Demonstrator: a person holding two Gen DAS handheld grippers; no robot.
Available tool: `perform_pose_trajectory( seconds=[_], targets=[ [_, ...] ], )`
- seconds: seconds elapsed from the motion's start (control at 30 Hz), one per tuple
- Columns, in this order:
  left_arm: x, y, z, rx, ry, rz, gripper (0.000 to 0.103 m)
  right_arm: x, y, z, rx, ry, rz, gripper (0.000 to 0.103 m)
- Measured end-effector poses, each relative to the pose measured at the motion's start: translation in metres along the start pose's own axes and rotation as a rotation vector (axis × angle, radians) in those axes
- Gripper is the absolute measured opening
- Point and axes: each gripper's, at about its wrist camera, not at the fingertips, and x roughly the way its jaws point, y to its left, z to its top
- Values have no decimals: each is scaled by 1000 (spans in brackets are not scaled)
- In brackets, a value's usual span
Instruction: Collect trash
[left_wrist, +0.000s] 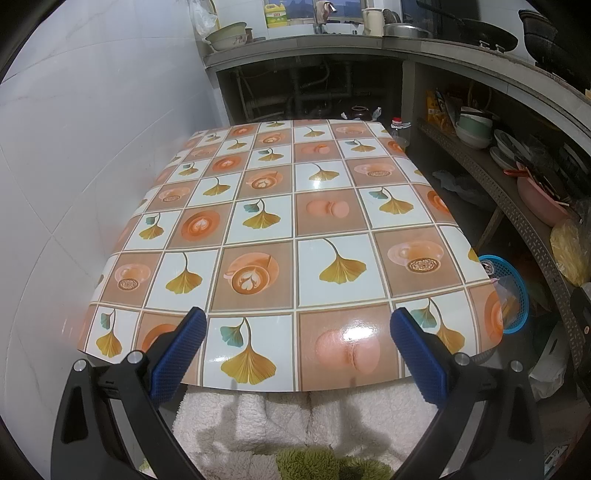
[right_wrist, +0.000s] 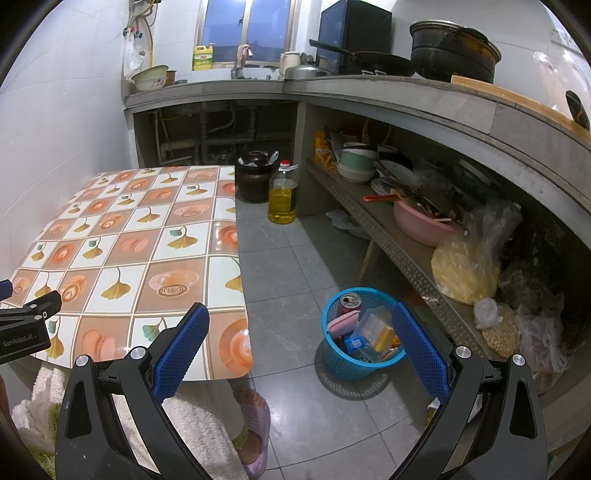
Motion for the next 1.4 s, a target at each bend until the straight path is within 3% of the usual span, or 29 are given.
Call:
perform_pose_trajectory(
  seconds=[1.4],
  targets=[
    [1, 0, 1, 1, 1, -1, 98, -1, 4, 4, -1, -5, 3, 95]
  ],
)
